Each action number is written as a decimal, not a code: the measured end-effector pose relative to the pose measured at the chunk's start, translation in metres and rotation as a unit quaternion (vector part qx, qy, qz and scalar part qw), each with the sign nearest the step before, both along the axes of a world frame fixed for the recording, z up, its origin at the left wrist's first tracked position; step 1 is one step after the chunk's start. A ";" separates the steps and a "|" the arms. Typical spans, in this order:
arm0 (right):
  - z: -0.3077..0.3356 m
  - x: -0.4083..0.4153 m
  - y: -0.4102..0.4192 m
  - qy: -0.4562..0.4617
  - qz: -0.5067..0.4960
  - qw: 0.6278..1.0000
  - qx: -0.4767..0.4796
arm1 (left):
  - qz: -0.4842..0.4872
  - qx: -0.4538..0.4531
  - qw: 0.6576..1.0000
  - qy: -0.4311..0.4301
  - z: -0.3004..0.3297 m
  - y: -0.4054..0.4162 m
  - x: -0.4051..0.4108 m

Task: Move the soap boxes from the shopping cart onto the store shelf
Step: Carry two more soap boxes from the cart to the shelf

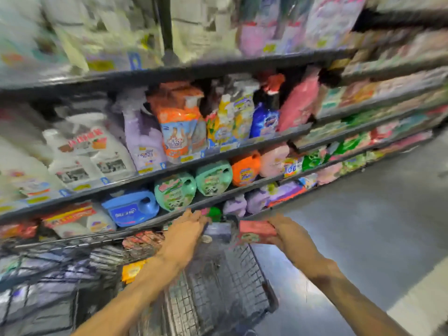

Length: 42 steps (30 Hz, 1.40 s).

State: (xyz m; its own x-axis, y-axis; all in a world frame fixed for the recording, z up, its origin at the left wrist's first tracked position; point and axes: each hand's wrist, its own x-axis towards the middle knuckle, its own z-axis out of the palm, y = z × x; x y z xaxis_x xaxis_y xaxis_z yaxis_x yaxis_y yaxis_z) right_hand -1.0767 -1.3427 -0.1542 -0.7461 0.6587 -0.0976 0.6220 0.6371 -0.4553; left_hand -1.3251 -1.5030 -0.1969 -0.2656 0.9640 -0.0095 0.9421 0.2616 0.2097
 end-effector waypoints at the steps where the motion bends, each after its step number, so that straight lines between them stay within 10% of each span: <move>1: 0.021 0.015 0.004 -0.005 -0.015 1.000 -0.001 | -0.015 0.006 1.000 0.004 0.017 0.012 0.010; 24: 0.200 0.481 0.220 -0.006 -0.243 0.956 0.163 | -0.336 0.154 0.929 -0.008 0.227 0.383 0.387; 42: 0.232 0.614 0.514 -0.020 -0.327 0.928 0.179 | -0.409 0.216 0.887 0.007 0.269 0.728 0.513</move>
